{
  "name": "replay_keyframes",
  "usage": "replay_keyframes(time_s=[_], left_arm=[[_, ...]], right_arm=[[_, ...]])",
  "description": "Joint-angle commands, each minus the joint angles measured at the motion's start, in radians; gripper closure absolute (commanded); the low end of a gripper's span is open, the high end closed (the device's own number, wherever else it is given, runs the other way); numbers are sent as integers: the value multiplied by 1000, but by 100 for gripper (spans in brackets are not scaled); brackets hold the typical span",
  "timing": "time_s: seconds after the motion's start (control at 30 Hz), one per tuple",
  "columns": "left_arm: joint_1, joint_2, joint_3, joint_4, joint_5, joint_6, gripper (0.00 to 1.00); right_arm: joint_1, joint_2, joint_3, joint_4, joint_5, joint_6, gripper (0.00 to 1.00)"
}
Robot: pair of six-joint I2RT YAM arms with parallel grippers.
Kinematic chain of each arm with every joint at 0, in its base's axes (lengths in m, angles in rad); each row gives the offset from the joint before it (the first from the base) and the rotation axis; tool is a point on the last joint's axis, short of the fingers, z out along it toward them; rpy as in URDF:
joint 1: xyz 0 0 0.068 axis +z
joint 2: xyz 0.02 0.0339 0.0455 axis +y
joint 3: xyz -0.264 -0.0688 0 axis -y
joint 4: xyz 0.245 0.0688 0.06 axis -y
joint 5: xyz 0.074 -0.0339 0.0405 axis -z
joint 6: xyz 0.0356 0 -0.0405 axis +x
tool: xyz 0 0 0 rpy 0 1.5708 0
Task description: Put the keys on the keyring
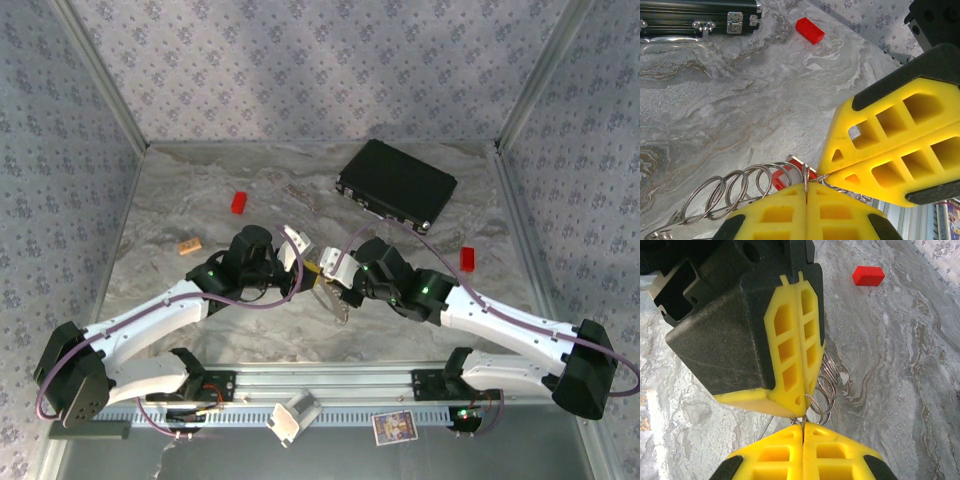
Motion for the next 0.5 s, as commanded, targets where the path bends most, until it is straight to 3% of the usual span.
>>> replay_keyframes(time_s=[0.0,0.17,0.3,0.47], left_arm=[[-6,-1,31,58,10,17,100],[-5,-25,6,120,4,67,100],[-9,-45,-30,181,20,160,100],[-16,-79,-98,267,50,316,100]], right_arm=[[6,5,20,-41,-41,-19,100],[3,8,18,-60,-37,-42,97],[3,-1,16,-68,-39,-68,69],[-26,-90,12,-114,-29,-61,52]])
